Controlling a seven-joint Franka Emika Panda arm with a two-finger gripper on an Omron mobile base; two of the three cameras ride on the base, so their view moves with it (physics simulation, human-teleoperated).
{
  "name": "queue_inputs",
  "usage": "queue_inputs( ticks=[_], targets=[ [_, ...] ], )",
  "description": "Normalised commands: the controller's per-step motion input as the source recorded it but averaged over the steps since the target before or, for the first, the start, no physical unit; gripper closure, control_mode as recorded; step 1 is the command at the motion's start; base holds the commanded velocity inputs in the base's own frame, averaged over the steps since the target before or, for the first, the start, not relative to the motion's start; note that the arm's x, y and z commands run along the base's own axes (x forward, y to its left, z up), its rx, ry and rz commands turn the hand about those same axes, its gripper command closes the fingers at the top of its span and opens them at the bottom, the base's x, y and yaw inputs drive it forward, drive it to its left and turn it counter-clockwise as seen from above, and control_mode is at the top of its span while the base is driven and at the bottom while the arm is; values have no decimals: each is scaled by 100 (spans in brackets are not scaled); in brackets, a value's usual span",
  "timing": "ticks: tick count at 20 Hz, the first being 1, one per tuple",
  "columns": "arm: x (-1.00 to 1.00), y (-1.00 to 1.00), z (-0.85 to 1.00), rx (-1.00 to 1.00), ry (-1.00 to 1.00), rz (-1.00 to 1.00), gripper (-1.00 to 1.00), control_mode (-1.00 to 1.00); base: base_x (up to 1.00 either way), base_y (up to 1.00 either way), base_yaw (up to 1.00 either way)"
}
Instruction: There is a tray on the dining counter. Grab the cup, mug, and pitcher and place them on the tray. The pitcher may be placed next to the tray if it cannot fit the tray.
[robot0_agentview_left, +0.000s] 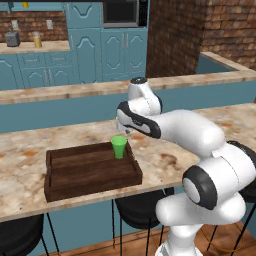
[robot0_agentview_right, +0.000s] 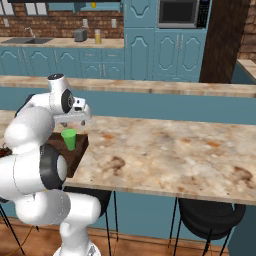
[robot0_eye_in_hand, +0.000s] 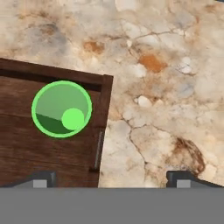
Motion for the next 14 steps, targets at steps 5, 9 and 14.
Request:
queue_inputs(
  ticks=[5, 9, 14],
  targets=[
    [-56, -31, 91, 7, 0, 2, -100, -100, 0, 0, 0],
    [-85, -38, 40, 2, 0, 1, -100, -100, 0, 0, 0],
    [-86, -47, 5, 0, 2, 0, -100, -100, 0, 0, 0]
  ],
)
